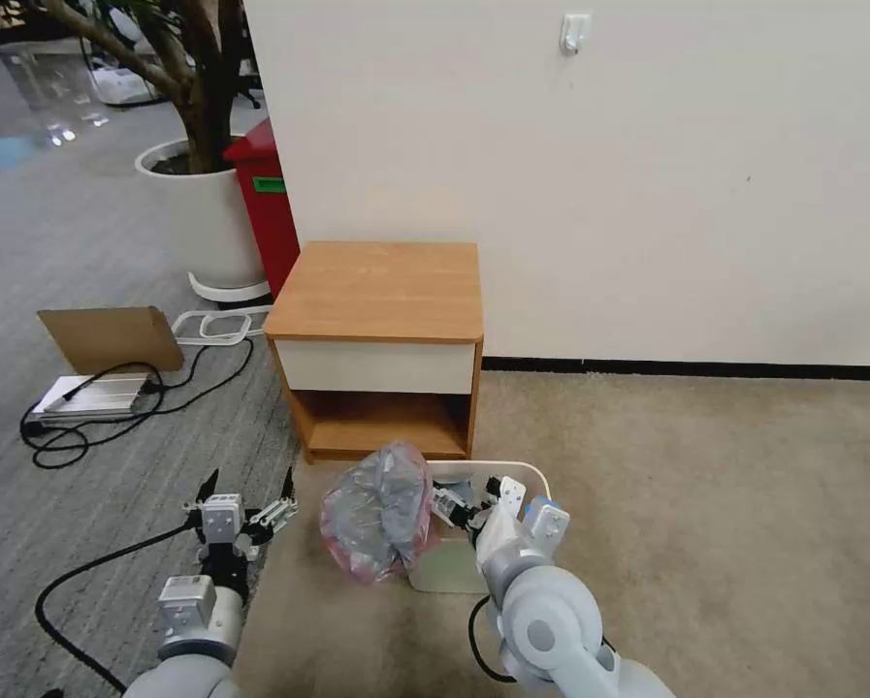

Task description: Pick up the garbage bag from the table and place it over the trash can.

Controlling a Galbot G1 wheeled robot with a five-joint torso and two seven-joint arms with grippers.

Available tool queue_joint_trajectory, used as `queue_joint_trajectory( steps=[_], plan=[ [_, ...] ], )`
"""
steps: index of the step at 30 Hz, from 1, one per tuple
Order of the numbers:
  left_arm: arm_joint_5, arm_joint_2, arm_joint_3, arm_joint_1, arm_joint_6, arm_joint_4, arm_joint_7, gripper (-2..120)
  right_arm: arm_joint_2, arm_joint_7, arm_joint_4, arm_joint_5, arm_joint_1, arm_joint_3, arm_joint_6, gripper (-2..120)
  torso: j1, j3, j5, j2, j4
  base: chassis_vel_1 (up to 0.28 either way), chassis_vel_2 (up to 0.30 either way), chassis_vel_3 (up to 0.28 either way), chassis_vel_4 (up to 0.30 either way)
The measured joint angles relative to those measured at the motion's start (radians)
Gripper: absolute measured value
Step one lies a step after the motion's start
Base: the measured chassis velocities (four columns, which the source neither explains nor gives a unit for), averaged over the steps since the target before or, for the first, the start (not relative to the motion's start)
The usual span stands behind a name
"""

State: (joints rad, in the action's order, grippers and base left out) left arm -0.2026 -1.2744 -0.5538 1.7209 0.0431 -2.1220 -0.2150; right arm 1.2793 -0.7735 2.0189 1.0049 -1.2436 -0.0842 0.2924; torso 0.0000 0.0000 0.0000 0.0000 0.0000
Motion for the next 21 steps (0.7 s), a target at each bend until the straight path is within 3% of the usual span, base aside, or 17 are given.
queue_joint_trajectory(
  steps=[9,13,16,18,20,21],
  plan=[
    [0.002,0.003,0.008,-0.003,0.001,0.003,0.0,100,-0.001,0.0,0.001,-0.03,-0.002,0.004,0.005,100,0.0,0.0,0.0,0.0,0.0,0.0,0.0,0.0,0.0],
    [-0.075,0.03,0.006,-0.002,0.061,-0.038,0.068,100,-0.008,0.004,-0.005,-0.113,-0.007,0.006,0.009,100,0.0,0.0,-0.0003,0.0,0.0001,0.0,0.0,0.0,0.0],
    [-0.275,0.083,-0.004,-0.016,0.248,-0.14,0.134,100,-0.011,0.006,-0.003,-0.138,-0.013,0.013,0.018,100,0.0,0.0,0.0,0.0,0.0002,0.0,0.0,0.0,0.0],
    [-0.322,0.096,-0.004,-0.026,0.281,-0.156,0.14,100,-0.011,0.007,-0.002,-0.142,-0.015,0.014,0.019,100,0.0,0.0,0.0,0.0,0.0001,0.0,0.0,0.0,0.0],
    [-0.507,0.141,-0.005,-0.055,0.402,-0.209,0.177,100,-0.009,0.008,-0.004,-0.163,-0.024,0.016,0.026,100,0.0,0.0,0.0,0.0,-0.0001,0.0,0.0,0.0,0.0],
    [-0.507,0.141,-0.005,-0.055,0.402,-0.209,0.177,100,-0.009,0.008,-0.004,-0.163,-0.024,0.016,0.026,100,0.0,0.0,0.0,0.0,-0.0001,0.0,0.0,0.0,0.0]
  ],
)
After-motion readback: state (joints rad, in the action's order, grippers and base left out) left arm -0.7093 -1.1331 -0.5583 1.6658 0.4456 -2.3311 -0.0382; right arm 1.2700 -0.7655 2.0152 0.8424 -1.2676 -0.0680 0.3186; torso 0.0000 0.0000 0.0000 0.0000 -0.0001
